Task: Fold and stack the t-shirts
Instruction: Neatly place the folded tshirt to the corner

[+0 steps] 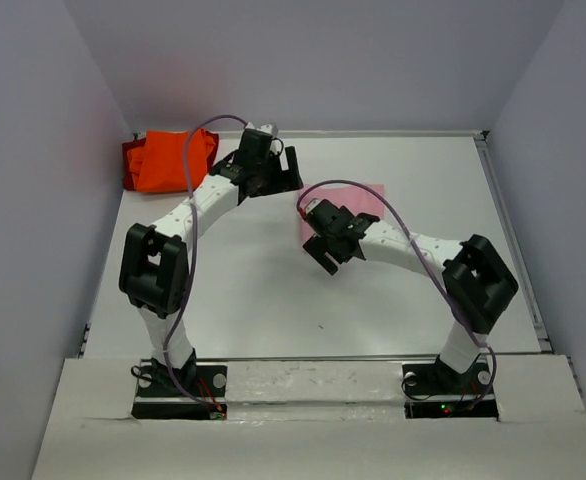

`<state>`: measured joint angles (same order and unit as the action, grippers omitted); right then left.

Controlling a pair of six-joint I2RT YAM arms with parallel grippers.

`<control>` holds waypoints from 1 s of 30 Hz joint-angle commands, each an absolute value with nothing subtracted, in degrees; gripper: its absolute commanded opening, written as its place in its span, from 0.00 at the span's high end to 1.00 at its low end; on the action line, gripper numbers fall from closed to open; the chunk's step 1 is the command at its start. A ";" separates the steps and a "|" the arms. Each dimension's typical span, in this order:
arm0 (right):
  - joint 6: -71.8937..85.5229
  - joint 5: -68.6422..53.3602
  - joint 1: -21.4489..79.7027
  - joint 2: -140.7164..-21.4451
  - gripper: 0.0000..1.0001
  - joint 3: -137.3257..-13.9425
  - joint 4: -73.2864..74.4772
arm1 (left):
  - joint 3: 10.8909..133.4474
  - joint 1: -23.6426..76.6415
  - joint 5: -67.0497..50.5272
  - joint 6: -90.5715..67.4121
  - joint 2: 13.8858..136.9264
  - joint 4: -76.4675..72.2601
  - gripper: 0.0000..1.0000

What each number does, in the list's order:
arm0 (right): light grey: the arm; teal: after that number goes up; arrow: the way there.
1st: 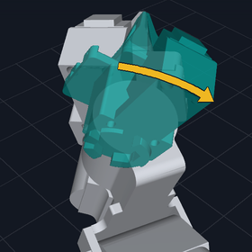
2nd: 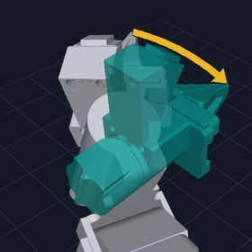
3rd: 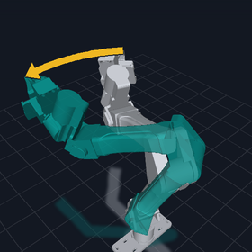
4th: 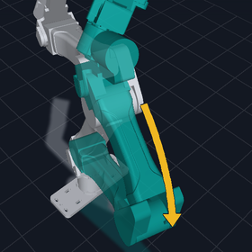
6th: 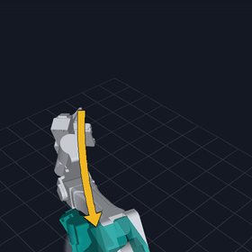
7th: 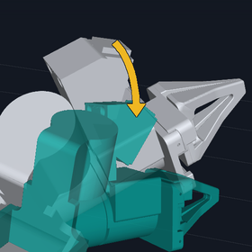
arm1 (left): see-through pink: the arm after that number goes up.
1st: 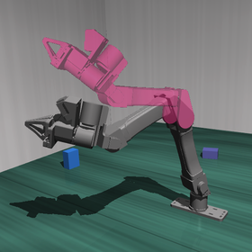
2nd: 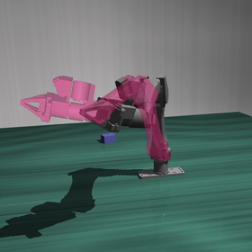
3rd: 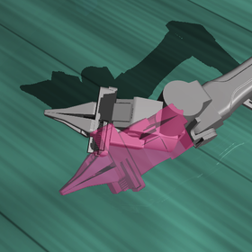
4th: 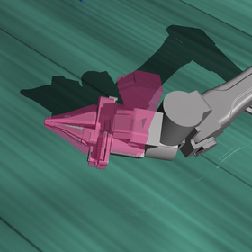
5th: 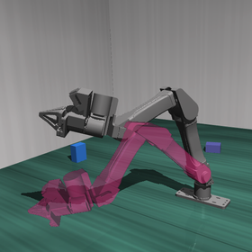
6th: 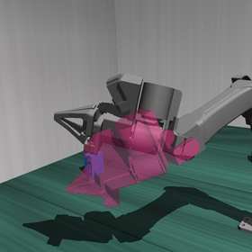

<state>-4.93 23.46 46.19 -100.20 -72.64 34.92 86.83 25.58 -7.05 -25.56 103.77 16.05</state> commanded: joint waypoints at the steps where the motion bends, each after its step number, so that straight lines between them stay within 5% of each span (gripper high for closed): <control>1: -7.82 32.60 46.05 -98.34 0.00 -70.06 28.93 | 88.86 27.24 -6.68 -24.08 103.88 17.14 0.01; 15: -13.45 30.23 46.05 -109.69 0.06 -67.76 12.22 | 89.12 26.37 -5.01 -25.05 100.99 17.75 0.01; 18: -12.92 28.75 46.05 -112.06 0.29 -68.64 11.51 | 88.33 25.05 -4.74 -26.36 99.59 17.14 0.01; 19: -12.14 27.87 46.05 -112.50 0.47 -68.90 11.60 | 87.37 24.61 -5.27 -27.24 99.32 16.53 0.01; 20: -11.61 27.86 45.45 -113.02 0.99 -69.34 11.69 | 87.02 23.91 -5.80 -27.86 99.32 16.00 0.01; 30: -9.14 25.05 42.98 -109.25 1.00 -70.22 13.62 | 55.86 19.77 -20.83 -46.48 94.14 -11.05 0.01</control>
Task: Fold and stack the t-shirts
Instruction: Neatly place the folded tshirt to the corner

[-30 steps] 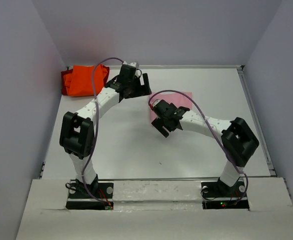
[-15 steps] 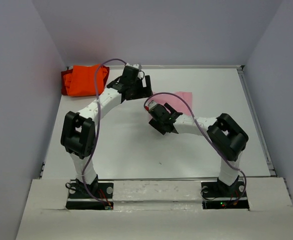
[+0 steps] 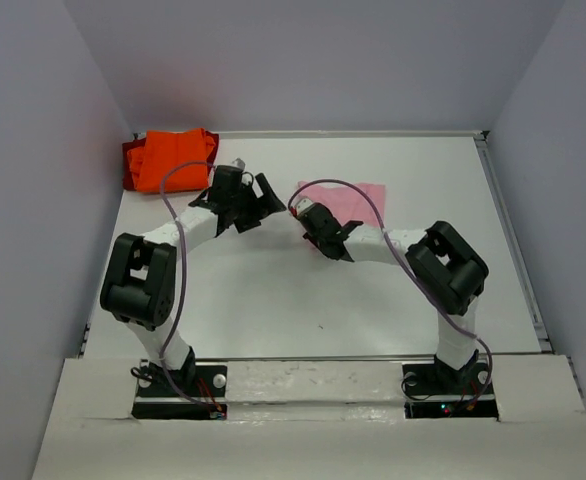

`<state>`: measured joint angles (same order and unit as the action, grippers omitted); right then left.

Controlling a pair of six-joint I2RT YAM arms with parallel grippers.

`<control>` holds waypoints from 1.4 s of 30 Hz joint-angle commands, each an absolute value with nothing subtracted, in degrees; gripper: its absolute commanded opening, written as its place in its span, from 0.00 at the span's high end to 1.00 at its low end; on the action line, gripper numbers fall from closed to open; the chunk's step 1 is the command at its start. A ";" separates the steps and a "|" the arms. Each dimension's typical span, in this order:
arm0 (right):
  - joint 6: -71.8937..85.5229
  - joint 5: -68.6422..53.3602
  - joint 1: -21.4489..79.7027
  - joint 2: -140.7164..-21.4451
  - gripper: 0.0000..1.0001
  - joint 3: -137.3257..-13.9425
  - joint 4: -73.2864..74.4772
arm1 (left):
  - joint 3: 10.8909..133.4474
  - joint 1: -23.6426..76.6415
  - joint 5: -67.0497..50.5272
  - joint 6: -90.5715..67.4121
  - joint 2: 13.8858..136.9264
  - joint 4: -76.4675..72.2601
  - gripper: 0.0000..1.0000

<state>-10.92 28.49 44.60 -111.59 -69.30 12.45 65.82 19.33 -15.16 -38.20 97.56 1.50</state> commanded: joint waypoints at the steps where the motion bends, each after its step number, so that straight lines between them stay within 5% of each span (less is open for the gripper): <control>1: -9.40 24.96 42.98 -108.90 1.00 -70.40 13.80 | 53.90 19.86 -21.00 -47.63 93.70 -13.51 0.01; 16: -9.40 23.20 42.45 -104.59 1.00 -72.42 16.87 | 45.26 24.43 -24.78 -63.00 103.61 -45.85 0.01; 42: -8.35 21.98 42.45 -100.37 1.00 -72.42 19.51 | 54.66 27.51 -24.52 -64.95 119.08 -47.37 0.01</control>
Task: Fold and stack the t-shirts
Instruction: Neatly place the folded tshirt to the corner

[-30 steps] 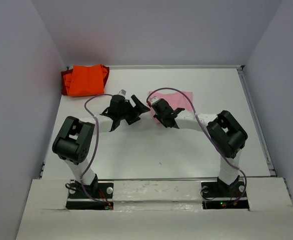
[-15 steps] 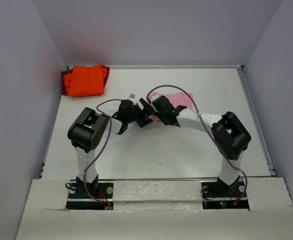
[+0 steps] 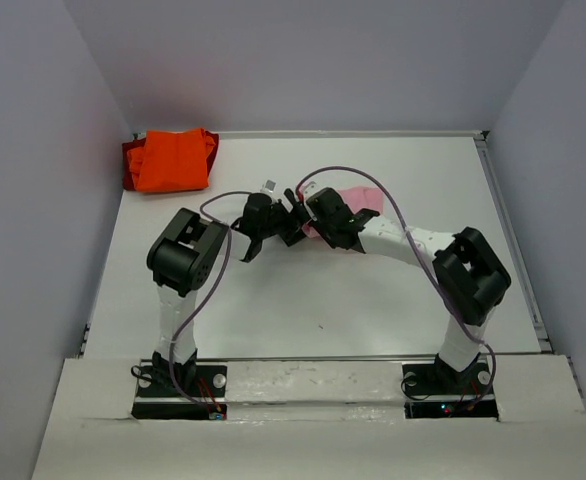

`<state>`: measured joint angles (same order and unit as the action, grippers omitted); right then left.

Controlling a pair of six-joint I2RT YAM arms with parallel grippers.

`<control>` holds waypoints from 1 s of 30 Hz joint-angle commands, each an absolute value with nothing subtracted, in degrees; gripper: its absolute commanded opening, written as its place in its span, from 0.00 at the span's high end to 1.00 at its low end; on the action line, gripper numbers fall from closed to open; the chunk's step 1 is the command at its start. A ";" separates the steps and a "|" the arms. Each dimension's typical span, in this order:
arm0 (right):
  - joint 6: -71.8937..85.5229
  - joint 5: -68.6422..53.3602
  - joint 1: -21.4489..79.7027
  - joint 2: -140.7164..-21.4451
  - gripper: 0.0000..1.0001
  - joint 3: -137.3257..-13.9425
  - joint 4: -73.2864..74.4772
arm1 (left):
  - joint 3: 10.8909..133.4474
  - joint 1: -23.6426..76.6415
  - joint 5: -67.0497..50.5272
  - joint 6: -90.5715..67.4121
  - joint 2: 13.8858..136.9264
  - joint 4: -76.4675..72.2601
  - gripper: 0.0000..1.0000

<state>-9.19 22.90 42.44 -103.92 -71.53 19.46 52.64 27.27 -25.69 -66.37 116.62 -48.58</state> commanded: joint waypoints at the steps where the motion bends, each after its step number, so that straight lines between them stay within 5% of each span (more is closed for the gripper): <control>1: -8.35 21.89 42.45 -100.20 1.00 -72.33 19.42 | 55.10 27.51 -24.61 -64.95 119.53 -47.29 0.01; 4: -8.35 22.32 42.45 -100.20 1.00 -72.16 19.51 | 56.16 27.60 -24.26 -64.60 120.85 -47.02 0.03; 6: -8.17 22.32 42.45 -100.28 1.00 -72.25 19.51 | 56.78 27.60 -24.35 -63.98 121.46 -47.28 0.26; 8: -8.00 22.33 42.45 -100.11 1.00 -72.16 19.60 | 56.78 27.68 -23.82 -64.16 121.20 -47.20 0.66; 9: -7.82 22.32 42.45 -100.11 1.00 -72.07 19.60 | 57.56 27.60 -23.73 -64.33 121.29 -45.72 1.00; 14: -4.06 21.62 42.45 -100.02 1.00 -71.63 22.05 | 61.25 27.07 -24.96 -62.50 122.52 -41.94 1.00; 20: 6.82 18.37 42.45 -94.41 0.43 -66.11 25.84 | 72.64 24.53 -25.32 -53.37 122.34 -27.28 1.00; 30: 18.19 8.18 46.41 -76.57 0.38 -51.96 21.28 | 113.17 15.75 -19.88 -27.87 135.41 16.68 1.00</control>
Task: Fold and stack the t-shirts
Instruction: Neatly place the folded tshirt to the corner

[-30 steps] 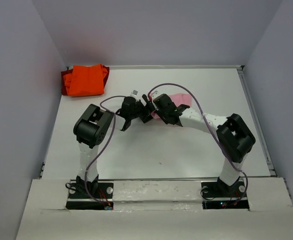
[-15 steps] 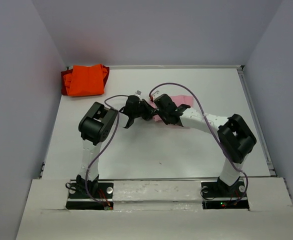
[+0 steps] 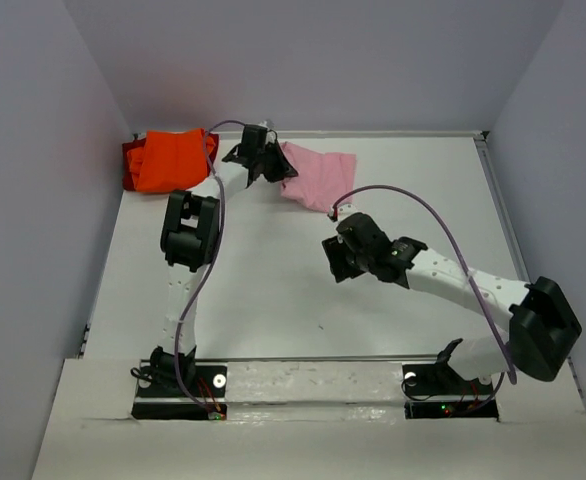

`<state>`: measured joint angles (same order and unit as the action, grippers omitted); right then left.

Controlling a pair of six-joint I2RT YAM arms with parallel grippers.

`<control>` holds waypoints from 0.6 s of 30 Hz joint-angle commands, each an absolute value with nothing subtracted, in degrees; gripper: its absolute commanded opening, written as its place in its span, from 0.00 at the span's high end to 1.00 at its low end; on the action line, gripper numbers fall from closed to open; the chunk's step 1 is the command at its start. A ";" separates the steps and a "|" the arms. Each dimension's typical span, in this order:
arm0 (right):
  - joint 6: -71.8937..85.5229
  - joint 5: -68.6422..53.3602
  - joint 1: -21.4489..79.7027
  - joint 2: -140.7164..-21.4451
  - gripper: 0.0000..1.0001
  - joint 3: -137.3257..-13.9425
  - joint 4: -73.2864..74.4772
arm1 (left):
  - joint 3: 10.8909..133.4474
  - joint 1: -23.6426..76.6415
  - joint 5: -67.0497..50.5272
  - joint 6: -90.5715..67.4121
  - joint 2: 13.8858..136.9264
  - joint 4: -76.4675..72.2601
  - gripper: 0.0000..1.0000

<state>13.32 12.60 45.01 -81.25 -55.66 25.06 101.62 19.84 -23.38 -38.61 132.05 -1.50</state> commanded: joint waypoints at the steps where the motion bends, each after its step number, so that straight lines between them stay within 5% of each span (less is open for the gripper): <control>1: 18.37 8.09 46.41 -76.12 0.38 -50.99 20.75 | 116.86 15.04 -19.60 -26.56 136.92 19.48 1.00; 5: 18.02 7.83 46.41 -76.37 0.38 -48.52 19.51 | 131.82 12.31 -15.65 -20.23 141.07 31.63 1.00; 18: 18.63 4.66 46.93 -78.05 0.41 -46.50 15.04 | 129.64 2.47 -13.35 -15.12 128.68 31.91 1.00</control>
